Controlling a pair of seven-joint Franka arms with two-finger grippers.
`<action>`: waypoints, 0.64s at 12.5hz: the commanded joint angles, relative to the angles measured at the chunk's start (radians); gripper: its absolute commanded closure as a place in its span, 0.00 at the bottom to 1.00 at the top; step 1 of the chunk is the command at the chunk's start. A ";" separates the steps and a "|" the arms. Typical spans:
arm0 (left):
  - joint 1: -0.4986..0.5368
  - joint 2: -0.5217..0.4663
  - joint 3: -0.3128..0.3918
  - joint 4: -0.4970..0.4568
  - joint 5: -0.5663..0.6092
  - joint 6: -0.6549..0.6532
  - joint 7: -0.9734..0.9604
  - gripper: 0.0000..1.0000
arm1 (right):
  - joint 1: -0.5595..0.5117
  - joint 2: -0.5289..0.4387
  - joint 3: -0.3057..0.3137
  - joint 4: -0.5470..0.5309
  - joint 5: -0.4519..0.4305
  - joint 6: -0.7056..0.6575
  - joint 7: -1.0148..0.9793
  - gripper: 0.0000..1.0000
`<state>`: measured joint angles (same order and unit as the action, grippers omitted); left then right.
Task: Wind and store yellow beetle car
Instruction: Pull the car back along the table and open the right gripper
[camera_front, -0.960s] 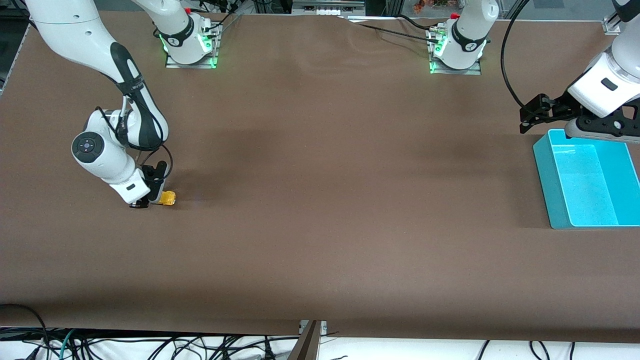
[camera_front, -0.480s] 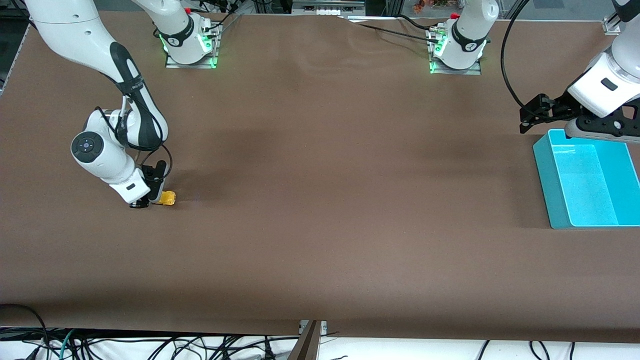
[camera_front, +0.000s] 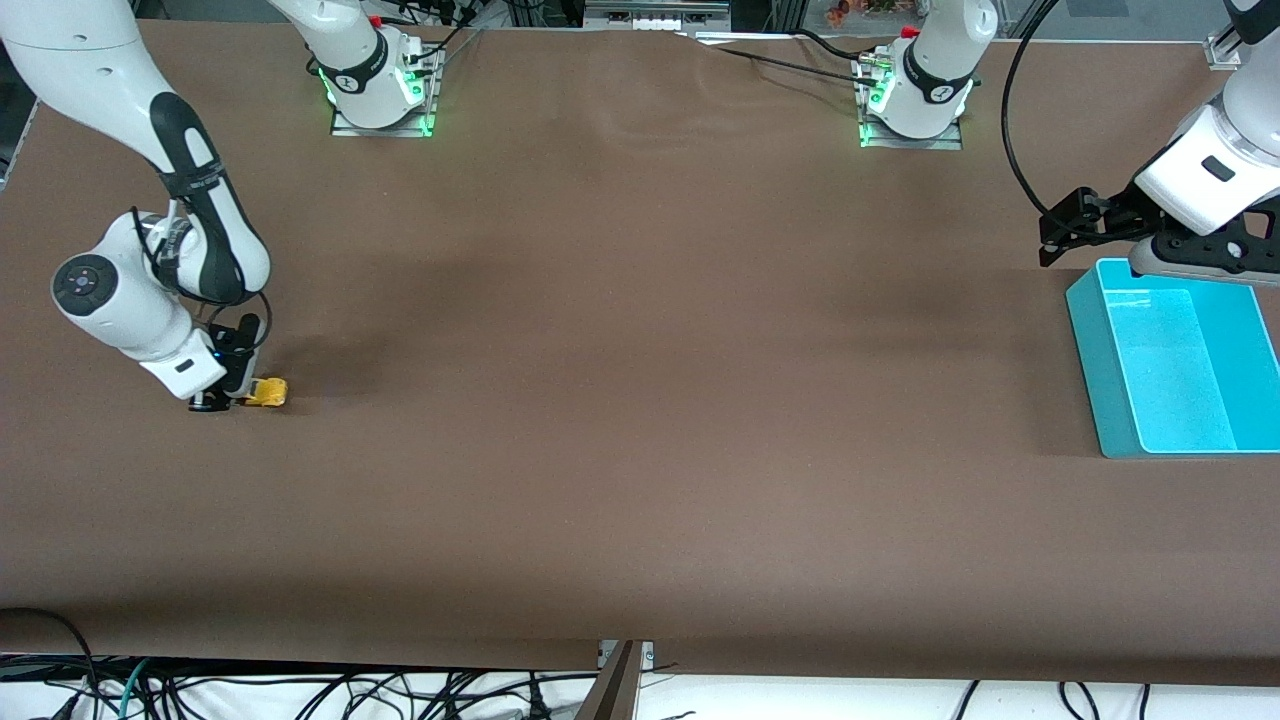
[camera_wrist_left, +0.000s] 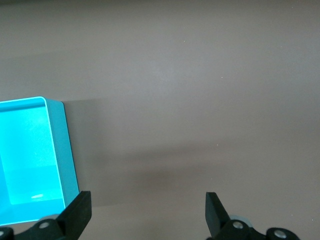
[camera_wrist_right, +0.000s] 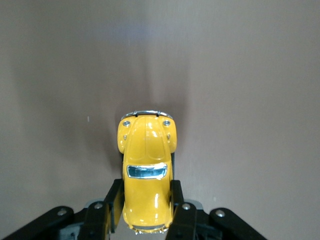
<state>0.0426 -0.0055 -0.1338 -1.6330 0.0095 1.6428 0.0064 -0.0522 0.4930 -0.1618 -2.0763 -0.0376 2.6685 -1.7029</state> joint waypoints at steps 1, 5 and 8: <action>0.000 -0.017 0.000 -0.005 -0.029 -0.012 0.001 0.00 | -0.028 0.061 0.011 0.024 -0.002 0.030 -0.034 0.68; 0.000 -0.018 0.000 -0.005 -0.029 -0.012 0.001 0.00 | -0.026 0.056 0.028 0.036 -0.001 0.027 -0.034 0.01; 0.000 -0.018 0.000 -0.005 -0.029 -0.014 0.001 0.00 | -0.021 0.038 0.042 0.053 0.002 0.008 -0.027 0.00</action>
<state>0.0423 -0.0059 -0.1338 -1.6330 0.0095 1.6423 0.0065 -0.0632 0.5185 -0.1391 -2.0553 -0.0376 2.6796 -1.7203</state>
